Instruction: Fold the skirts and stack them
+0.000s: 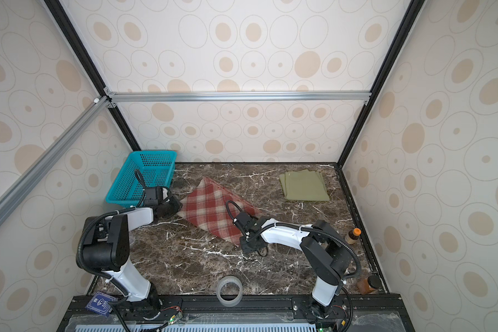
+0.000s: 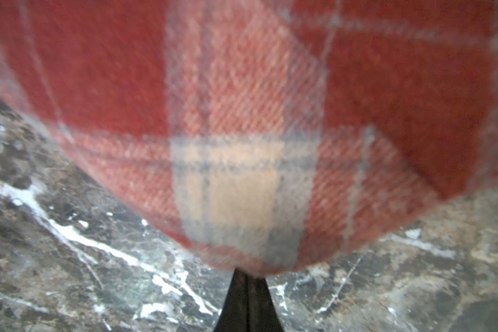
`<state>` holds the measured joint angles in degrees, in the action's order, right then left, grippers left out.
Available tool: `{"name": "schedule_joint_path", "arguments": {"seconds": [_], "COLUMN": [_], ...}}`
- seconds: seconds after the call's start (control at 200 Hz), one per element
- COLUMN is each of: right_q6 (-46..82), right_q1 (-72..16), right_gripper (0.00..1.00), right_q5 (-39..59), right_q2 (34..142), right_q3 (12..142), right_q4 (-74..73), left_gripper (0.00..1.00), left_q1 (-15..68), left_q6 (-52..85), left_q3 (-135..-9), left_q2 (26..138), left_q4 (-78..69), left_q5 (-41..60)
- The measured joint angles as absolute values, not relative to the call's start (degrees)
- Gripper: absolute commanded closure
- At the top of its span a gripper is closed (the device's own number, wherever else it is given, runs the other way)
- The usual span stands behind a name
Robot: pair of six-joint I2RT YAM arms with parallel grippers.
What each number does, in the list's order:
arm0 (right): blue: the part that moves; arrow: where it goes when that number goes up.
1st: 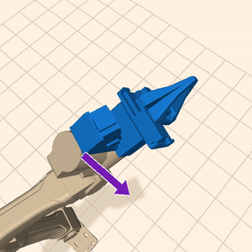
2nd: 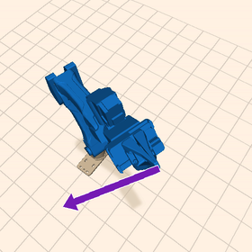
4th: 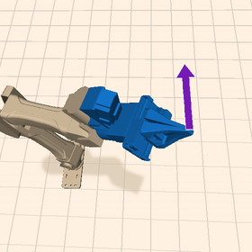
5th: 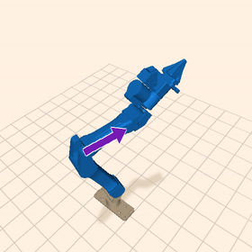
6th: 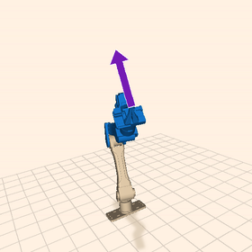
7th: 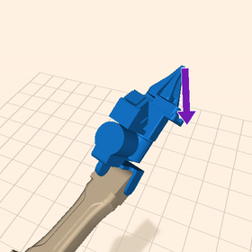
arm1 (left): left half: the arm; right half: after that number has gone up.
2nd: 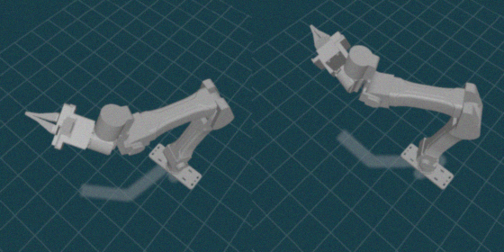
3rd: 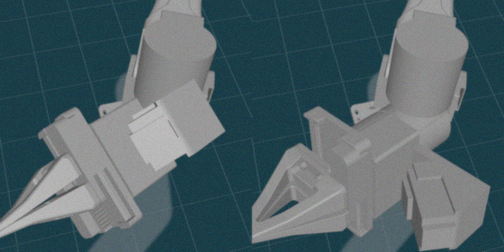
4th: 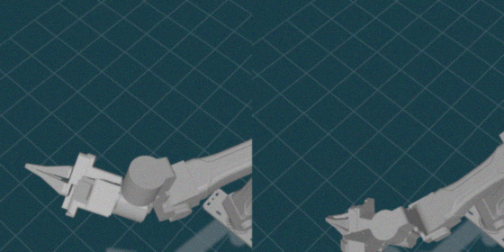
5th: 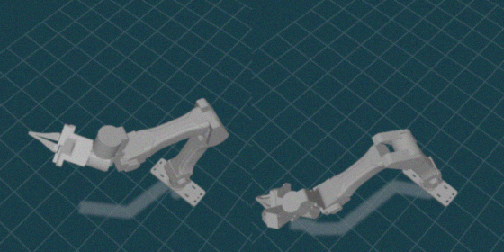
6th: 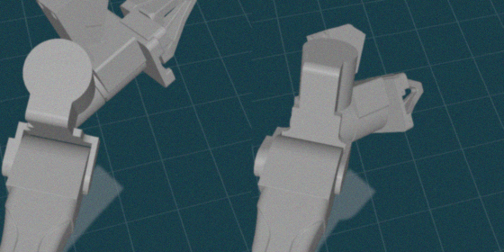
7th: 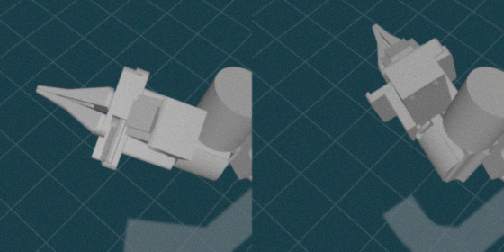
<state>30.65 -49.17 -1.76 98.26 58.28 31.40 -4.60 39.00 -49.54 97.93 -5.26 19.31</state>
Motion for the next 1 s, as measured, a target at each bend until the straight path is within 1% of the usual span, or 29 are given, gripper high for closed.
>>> {"name": "schedule_joint_path", "arguments": {"seconds": [0.21, 0.47, 0.665, 0.865, 1.0], "right_q6": [30.6, 29.5, 28.8, 29.1, 29.4], "right_q1": [-49.2, -49.2, -49.1, -49.1, -49.1], "right_gripper": [0.94, 0.93, 0.95, 0.97, 0.97], "right_q5": [-2.8, -3.0, -3.2, -2.8, -2.2], "right_q2": [95.7, 92.9, 97.3, 103.0, 104.0], "right_q3": [58.5, 65.8, 70.1, 70.3, 69.4], "right_q4": [35.2, 36.4, 33.4, 29.9, 28.9], "left_gripper": [0.87, 0.85, 0.86, 0.87, 0.87], "left_q1": [-4.6, -4.7, -4.7, -4.7, -4.7], "left_q6": [39.3, 39.4, 39.4, 39.8, 40.0], "left_q3": [-44.3, -45.1, -49.8, -52.8, -52.6], "left_q2": [92.7, 89.3, 93.4, 100.5, 101.9], "left_q4": [-4.3, -3.0, -4.7, -7.3, -9.3], "left_q5": [19.5, 20.9, 21.6, 21.8, 22.0]}}
